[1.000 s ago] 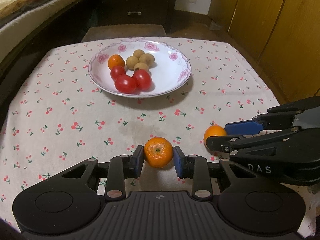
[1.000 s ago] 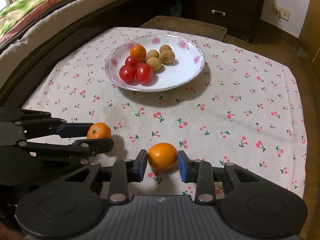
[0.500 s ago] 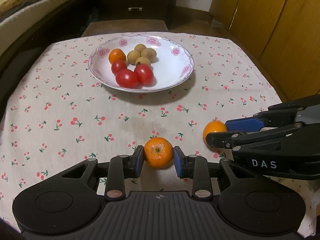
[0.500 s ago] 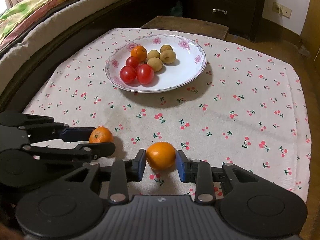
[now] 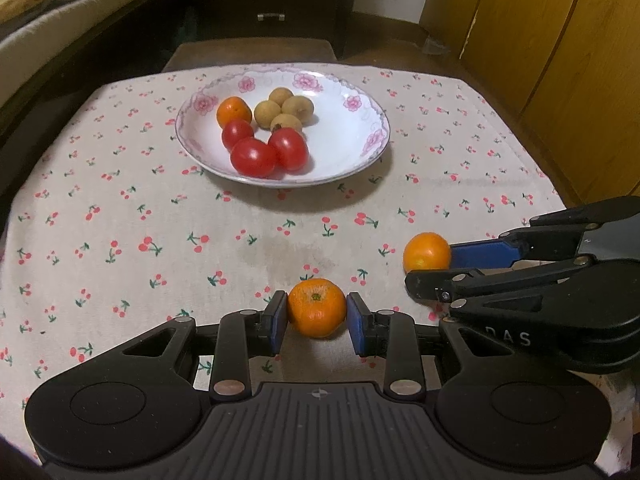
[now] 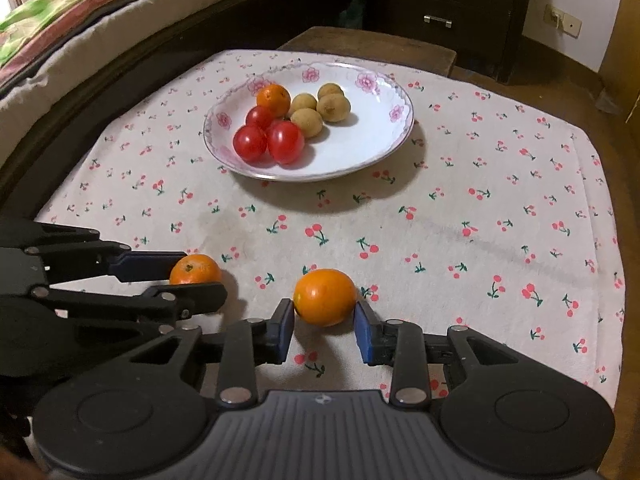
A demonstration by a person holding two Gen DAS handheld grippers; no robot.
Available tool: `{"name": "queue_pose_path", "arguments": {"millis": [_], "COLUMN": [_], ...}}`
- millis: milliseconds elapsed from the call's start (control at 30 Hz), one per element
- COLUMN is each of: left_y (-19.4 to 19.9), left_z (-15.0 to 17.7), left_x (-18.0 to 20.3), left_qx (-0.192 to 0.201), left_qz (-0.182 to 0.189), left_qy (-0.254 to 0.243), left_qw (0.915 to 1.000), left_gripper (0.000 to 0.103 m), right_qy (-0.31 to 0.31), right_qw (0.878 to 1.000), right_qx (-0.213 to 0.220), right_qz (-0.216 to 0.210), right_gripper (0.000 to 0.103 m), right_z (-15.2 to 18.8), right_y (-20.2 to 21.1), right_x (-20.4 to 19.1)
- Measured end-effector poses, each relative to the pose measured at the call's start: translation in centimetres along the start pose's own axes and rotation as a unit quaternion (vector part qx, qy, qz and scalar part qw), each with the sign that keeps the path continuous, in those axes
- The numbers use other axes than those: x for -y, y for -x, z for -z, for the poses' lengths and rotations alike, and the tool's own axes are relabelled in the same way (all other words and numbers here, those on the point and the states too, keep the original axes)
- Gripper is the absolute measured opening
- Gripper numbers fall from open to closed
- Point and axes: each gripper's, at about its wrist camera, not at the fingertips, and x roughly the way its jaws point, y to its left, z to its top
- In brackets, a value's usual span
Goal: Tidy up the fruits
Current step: 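Lift both held tangerines off the cloth toward the plate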
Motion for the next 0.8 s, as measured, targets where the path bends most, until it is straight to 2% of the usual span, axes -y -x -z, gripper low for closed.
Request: {"name": "queue_pose_path", "arguments": {"millis": [367,533,633,800], "left_y": [0.8,0.3,0.2,0.1], "left_z": [-1.1,-0.7,-0.6,-0.6], "left_x": [-0.1,-0.2,-0.3,-0.4], "left_qx": [0.017,0.007,0.005,0.001], "left_qz": [0.003,0.002,0.003,0.005], "left_qy": [0.007,0.008,0.009,0.012], "left_qw": [0.9998,0.9999,0.9999,0.9999], "left_gripper": [0.039,0.04,0.04,0.04], "right_qy": [-0.005,-0.011,-0.01,-0.011], "right_qw": [1.0,1.0,1.0,1.0], "right_qx": [0.015,0.012,0.009,0.0], "right_qz": [-0.01,-0.02,-0.015,-0.012], "right_gripper": [0.027,0.029,0.033,0.034], "right_z": [-0.9,-0.9,-0.8,-0.8], "right_y": [1.2,1.0,0.5,-0.5], "right_x": [0.0,0.4,0.4,0.6]}}
